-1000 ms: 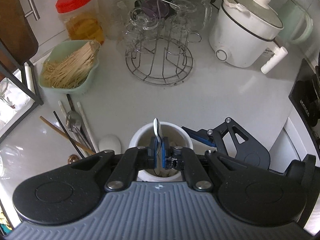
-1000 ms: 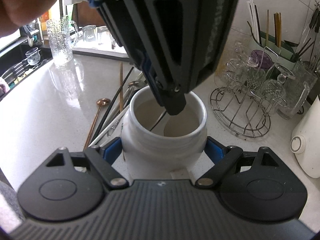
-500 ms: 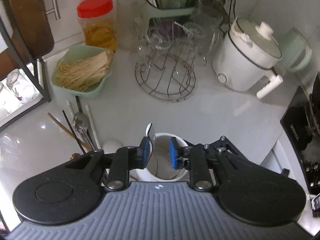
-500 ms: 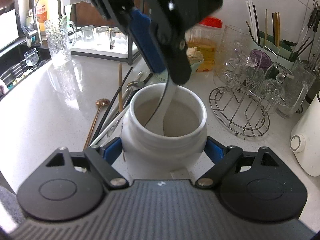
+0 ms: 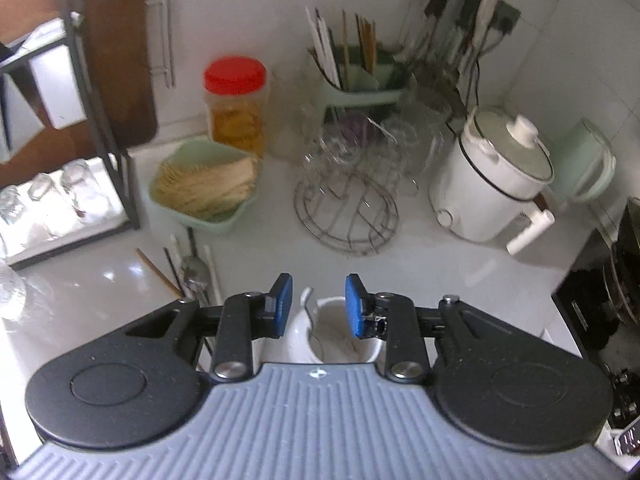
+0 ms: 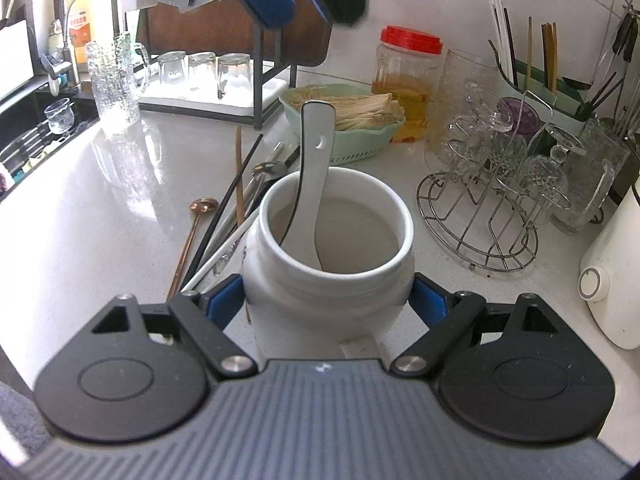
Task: Organize utensils
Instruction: 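Move the left gripper back down to the black chopstick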
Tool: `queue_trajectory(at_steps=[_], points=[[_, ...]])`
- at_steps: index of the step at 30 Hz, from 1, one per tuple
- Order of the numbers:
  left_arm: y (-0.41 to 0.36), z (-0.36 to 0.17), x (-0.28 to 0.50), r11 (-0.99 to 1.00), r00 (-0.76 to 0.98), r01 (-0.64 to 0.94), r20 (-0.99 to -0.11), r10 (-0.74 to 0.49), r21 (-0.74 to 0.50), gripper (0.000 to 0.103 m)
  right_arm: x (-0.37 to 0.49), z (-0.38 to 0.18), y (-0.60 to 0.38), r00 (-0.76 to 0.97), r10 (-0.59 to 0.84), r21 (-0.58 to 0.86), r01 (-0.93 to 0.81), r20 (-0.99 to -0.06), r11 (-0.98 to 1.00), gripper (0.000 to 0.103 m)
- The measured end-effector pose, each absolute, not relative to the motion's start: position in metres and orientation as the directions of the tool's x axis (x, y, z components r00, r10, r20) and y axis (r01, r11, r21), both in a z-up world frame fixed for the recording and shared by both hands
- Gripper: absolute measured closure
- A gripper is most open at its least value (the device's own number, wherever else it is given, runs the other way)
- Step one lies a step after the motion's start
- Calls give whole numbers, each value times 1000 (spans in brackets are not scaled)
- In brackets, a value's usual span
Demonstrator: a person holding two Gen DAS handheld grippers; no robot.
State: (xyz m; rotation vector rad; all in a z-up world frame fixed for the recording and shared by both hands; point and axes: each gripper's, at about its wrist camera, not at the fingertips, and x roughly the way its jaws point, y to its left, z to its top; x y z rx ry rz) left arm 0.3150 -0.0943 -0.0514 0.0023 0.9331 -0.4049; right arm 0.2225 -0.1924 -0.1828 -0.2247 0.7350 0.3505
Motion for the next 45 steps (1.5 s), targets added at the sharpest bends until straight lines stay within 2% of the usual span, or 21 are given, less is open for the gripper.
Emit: queue_trajectory(at_steps=[6, 16, 33, 45], points=[[-73, -49, 306, 943, 571, 285, -759, -312, -173, 70, 222, -183, -192, 691, 224, -76, -375, -687, 924, 13], [-35, -73, 301, 956, 563, 202, -774, -290, -212, 70, 224, -183, -189, 690, 198, -70, -340, -696, 938, 13], [20, -151, 318, 954, 467, 170, -833, -297, -245, 70, 226, -181, -185, 680, 144, -75, -283, -719, 956, 13], [18, -207, 346, 958, 467, 103, -837, -285, -268, 70, 226, -180, -184, 675, 136, -73, -272, -726, 959, 13]])
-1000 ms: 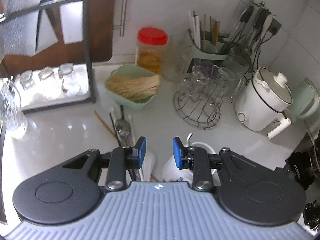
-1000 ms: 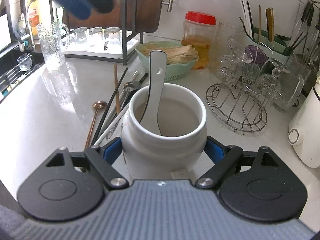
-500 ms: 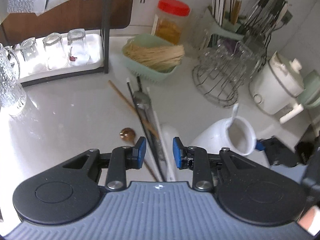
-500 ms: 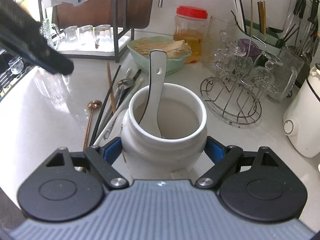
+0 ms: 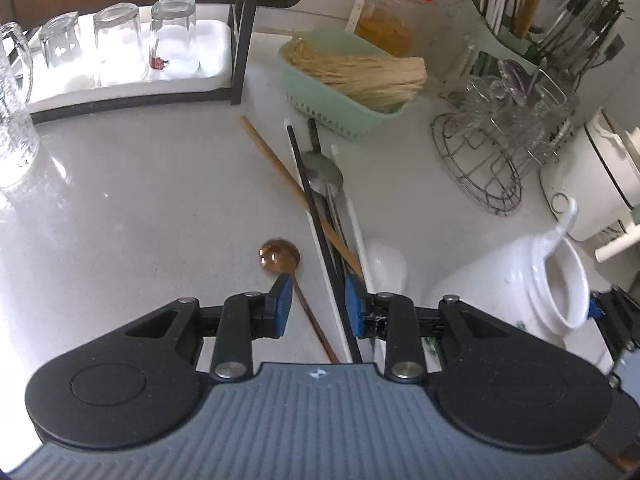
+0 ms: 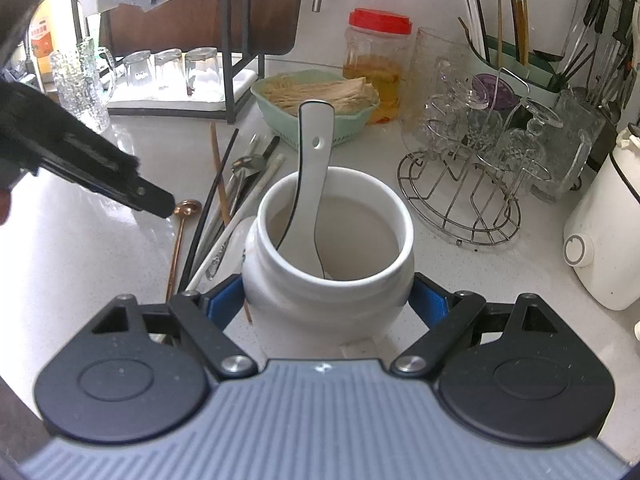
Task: Organize utensils
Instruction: 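Move the left gripper back down to the black chopstick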
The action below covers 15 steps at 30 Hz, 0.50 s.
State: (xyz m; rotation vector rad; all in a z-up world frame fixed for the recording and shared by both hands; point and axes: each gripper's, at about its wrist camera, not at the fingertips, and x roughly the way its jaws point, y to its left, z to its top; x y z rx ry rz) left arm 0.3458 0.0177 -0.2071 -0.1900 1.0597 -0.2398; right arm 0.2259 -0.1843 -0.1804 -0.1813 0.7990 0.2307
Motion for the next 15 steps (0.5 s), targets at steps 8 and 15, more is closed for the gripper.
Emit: queue_trajectory(at_steps=[8, 15], points=[[21, -212, 382, 958, 521, 50, -811, -268, -284, 71, 228, -180, -182, 662, 126, -73, -264, -739, 962, 13], [12, -212, 411, 961, 565, 61, -784, -256, -269, 74, 227, -181, -184, 667, 134, -63, -263, -733, 963, 13]])
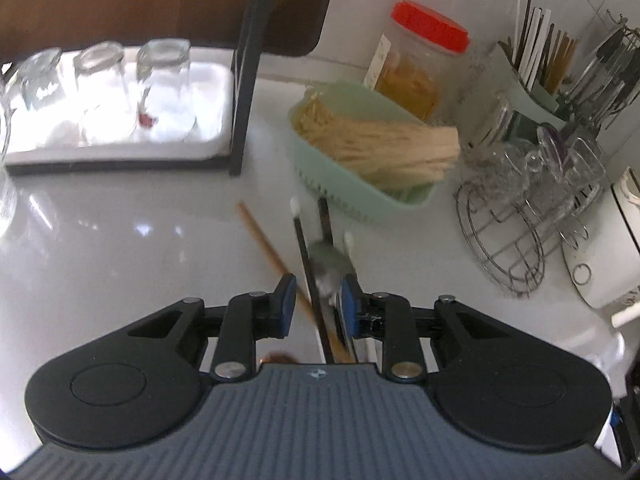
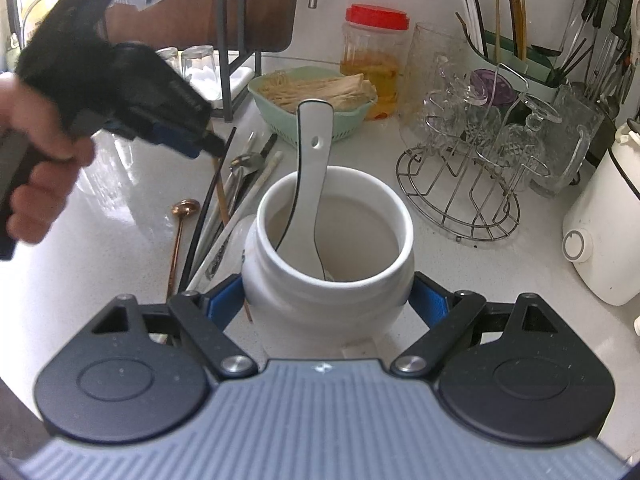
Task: Organize utensils
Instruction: 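Move the left gripper back down to the black chopstick, then close the left gripper on the black chopstick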
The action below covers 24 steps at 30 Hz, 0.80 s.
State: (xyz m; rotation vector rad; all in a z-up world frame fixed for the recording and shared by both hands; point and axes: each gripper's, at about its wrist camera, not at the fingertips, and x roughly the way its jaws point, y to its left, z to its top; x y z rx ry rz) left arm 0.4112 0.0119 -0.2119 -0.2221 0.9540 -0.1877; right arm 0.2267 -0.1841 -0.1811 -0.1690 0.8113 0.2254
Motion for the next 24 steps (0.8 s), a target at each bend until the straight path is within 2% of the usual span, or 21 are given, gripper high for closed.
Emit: queue_trajectory(at_steps=[10, 17, 20, 22, 24], points=[[-8, -225, 431, 980, 574, 84, -795, -196, -182, 74, 226, -182, -185, 674, 142, -54, -261, -725, 964, 13], [-11, -235, 442, 989, 551, 35, -822, -142, -147, 75, 227, -181, -185, 672, 139, -48, -252, -728, 966, 13], [-10, -236, 446, 991, 546, 24, -828, -125, -134, 82, 226, -181, -185, 672, 137, -47, -249, -728, 967, 13], [-9, -236, 447, 991, 539, 17, -833, -122, -134, 93, 226, -181, -184, 672, 135, -48, -246, -728, 968, 13], [-9, -236, 447, 991, 539, 20, -833, -122, -133, 94, 227, -181, -183, 671, 131, -50, -243, -730, 969, 13]])
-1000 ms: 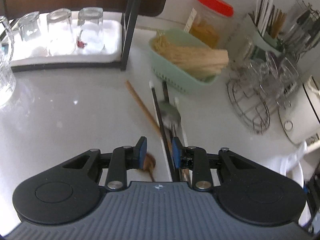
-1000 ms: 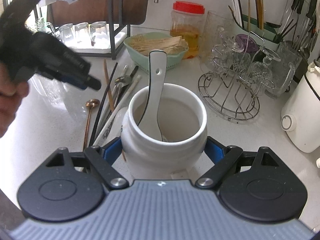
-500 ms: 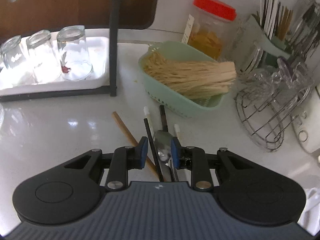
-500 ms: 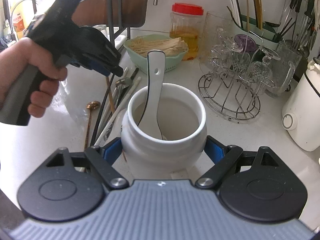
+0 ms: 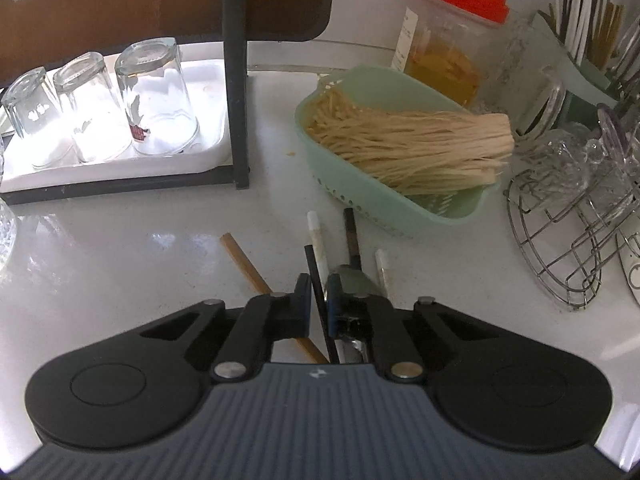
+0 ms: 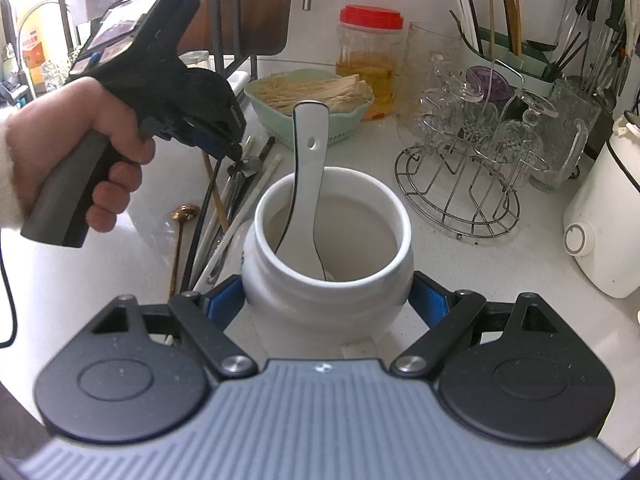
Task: Organize utensils
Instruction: 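Close the left gripper on the black chopstick, then lift the black chopstick with the left gripper and lower it into the jar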
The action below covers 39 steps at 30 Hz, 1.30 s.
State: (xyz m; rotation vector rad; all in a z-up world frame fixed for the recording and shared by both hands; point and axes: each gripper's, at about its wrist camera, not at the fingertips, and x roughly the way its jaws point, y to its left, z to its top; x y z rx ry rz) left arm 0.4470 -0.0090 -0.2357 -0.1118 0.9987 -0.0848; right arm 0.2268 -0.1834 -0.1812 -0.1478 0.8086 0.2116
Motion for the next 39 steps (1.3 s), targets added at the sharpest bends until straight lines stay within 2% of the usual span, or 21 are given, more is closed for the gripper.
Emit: queue_trajectory(at_steps=[7, 21, 39], points=[[-9, -219, 442, 989, 559, 44, -817, -141, -141, 98, 228, -181, -181, 670, 113, -51, -220, -733, 974, 13], [-10, -149, 408, 973, 589, 146, -774, -233, -181, 98, 230, -180, -175, 669, 80, -47, -169, -739, 984, 13], [-10, -103, 360, 948, 569, 264, -765, -301, -177, 98, 226, -180, -168, 681, 38, -46, -105, -731, 993, 13]])
